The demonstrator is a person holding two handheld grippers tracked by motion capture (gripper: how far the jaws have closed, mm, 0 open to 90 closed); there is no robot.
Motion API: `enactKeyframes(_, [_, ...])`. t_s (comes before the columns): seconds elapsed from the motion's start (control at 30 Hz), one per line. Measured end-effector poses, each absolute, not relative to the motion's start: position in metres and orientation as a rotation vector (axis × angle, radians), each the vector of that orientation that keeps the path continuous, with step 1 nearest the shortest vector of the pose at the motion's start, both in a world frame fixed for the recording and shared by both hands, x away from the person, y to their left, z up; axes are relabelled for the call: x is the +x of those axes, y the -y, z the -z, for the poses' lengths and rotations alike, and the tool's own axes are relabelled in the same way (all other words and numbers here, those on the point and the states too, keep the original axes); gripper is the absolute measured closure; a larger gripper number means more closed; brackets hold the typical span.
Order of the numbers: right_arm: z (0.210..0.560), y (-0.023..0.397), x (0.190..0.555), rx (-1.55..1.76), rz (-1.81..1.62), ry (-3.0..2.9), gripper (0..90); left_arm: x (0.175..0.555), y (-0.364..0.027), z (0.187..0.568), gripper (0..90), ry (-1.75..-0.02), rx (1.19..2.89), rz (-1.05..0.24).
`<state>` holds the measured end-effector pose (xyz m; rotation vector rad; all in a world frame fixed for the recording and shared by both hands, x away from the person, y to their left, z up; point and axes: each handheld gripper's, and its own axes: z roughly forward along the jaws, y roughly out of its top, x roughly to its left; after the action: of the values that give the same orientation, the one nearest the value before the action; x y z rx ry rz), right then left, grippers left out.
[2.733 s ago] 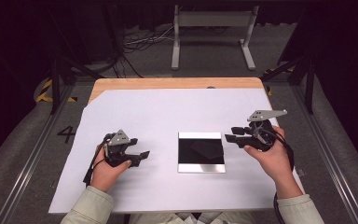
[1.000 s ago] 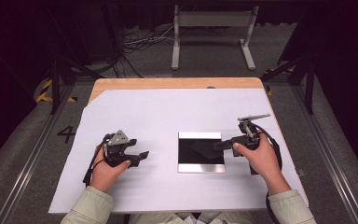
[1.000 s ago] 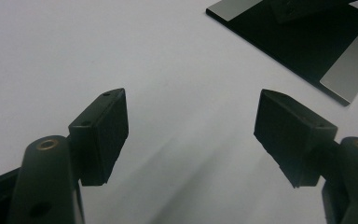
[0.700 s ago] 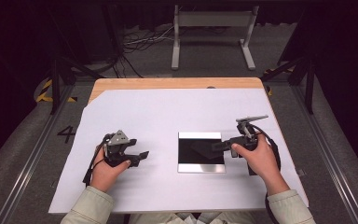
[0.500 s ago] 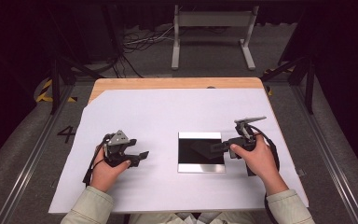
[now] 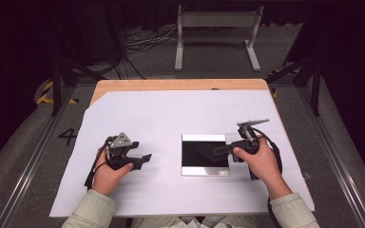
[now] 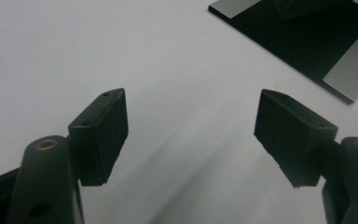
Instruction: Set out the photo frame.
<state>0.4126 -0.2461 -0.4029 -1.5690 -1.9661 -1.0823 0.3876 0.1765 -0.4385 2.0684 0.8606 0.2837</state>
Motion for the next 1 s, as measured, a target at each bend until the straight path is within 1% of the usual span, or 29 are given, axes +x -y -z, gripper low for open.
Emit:
enactKeyframes(0.37, [0.401,0.247,0.411,-1.55,1.121,1.977,66.4,0.388,-0.177,0.439,26.5,-0.856,2.073,-0.29])
enactKeyframes(0.63, [0.394,0.248,0.408,-1.513,1.162,2.015,71.1,0.388,-0.177,0.439,26.5,-0.86,2.069,-0.287])
enactKeyframes(1.0, [0.386,0.254,0.405,-1.427,1.255,2.01,82.4,0.388,-0.177,0.439,26.3,-0.861,2.068,-0.288])
